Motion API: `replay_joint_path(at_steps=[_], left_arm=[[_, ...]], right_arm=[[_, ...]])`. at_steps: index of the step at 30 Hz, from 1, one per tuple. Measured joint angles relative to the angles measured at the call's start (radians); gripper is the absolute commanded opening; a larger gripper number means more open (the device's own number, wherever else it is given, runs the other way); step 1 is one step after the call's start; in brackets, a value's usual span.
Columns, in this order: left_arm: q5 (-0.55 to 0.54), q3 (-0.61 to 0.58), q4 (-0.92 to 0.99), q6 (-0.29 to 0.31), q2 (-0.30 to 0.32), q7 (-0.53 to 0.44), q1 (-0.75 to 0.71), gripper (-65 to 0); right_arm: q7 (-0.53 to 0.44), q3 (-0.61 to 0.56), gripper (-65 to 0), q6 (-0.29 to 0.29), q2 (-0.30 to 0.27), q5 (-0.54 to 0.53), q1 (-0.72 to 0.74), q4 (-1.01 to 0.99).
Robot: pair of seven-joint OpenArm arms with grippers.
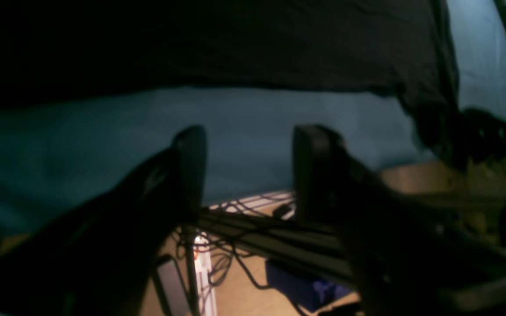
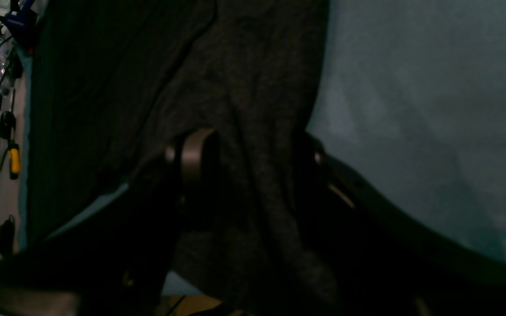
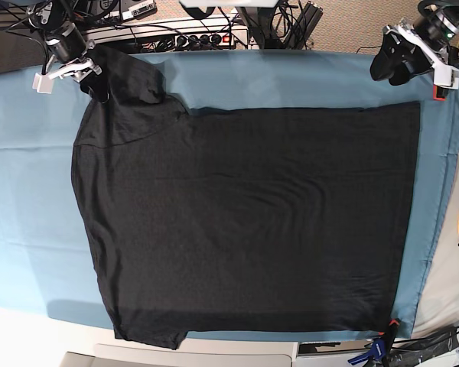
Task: Fold the T-shirt properly
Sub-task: 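Lower both grippers onto the two corners of the shirt's shoulder edge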
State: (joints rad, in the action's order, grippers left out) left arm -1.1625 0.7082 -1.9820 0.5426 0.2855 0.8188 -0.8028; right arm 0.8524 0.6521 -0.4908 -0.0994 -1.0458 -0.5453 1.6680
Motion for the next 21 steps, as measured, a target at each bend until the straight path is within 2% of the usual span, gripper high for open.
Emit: replay_joint_path(at_steps=[2,4,5,10,13,16,21], left_arm=[[0.014,0.000,0.000,-0.041,0.000,-0.002,0.000,-32.5],[0.038,0.000,0.000,-0.069,0.000,0.003,0.013,-32.8],[0.043,0.000,0.000,-0.087,0.000,0.003,0.026,-33.5],[0.092,0.000,0.002,-0.147,-0.014,-0.014,0.125,-36.7],[0.097,0.000,0.033,-0.143,-0.031,-0.024,0.183,-36.7],[0.108,0.001,0.137,-0.146,-0.030,-0.030,0.254,-36.7],[0.084,0.001,0.421,-0.148,-0.031,-0.018,0.388,-36.7]], right_arm=[[-0.001,0.010,-48.1,0.002,0.000,0.024,0.000,0.000],[-0.002,0.017,-62.5,0.011,0.000,0.050,0.000,-0.001],[-0.001,0.018,-65.0,0.012,0.000,0.053,0.000,-0.002],[0.000,0.018,-65.0,0.012,-0.001,0.062,0.000,-0.002],[0.000,0.018,-65.0,0.011,-0.003,0.069,0.000,-0.002],[-0.001,0.018,-65.0,0.011,-0.003,0.076,0.000,-0.001],[-0.001,0.018,-65.0,0.010,-0.003,0.079,0.000,-0.001]])
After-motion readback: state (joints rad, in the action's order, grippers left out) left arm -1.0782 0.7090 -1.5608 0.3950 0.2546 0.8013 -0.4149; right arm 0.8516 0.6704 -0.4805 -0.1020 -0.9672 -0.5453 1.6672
